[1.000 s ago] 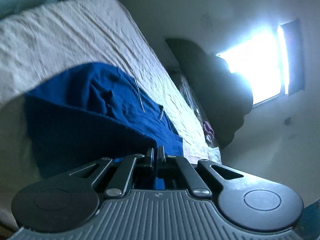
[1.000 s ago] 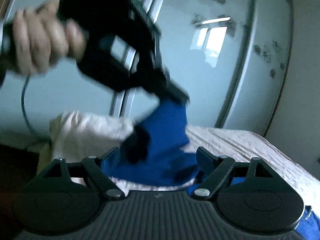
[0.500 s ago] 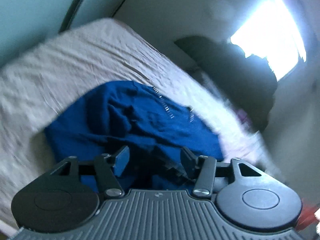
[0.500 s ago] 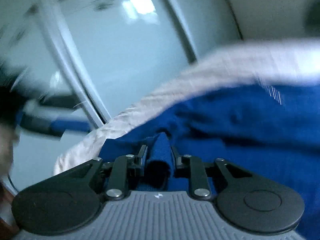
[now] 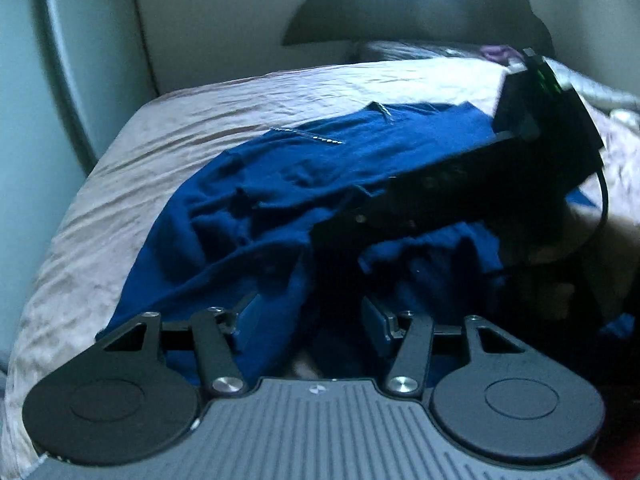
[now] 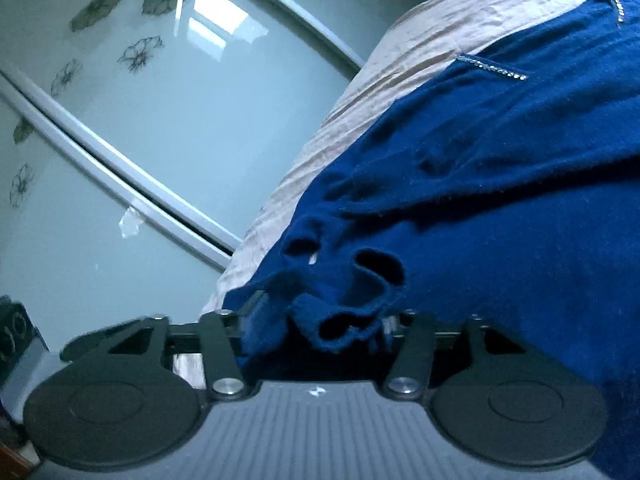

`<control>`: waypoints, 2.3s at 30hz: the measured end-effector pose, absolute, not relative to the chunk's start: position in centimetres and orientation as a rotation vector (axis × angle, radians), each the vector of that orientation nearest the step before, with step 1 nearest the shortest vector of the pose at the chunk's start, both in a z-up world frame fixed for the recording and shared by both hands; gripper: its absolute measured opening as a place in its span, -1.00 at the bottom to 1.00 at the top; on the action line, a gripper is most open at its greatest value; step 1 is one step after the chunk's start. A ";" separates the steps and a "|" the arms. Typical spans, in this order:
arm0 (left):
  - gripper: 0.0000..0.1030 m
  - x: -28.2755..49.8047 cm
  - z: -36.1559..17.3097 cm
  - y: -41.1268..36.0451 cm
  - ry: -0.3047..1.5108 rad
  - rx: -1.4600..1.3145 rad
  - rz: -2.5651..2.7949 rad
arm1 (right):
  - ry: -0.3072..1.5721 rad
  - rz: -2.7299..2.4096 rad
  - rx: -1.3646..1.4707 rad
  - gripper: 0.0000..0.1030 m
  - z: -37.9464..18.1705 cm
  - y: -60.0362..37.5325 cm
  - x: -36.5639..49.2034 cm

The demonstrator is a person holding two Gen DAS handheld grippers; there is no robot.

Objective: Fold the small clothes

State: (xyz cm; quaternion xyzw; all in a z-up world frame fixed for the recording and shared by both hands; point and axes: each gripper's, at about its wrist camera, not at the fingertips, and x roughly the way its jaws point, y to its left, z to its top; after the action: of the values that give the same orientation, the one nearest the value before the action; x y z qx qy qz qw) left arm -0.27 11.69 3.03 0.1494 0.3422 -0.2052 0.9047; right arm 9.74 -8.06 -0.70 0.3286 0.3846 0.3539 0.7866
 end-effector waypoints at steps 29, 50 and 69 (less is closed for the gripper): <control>-0.91 12.8 7.6 11.6 0.550 0.001 -0.006 | 0.444 0.588 0.406 -0.79 12.2 -12.4 18.1; -0.85 12.7 0.8 -8.8 0.618 0.339 -0.339 | 0.531 0.101 0.497 -0.79 1.9 -32.2 14.5; 0.47 6.5 0.9 -1.0 0.452 0.502 -0.212 | 0.545 -0.033 0.493 0.00 0.0 -34.6 12.9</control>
State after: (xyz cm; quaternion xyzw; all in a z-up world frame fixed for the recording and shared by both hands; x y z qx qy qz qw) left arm 6.46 -1.02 0.90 0.2457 0.2215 -0.1040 0.9379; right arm 12.94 -34.61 -0.03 0.2412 0.2664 -0.0160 0.9331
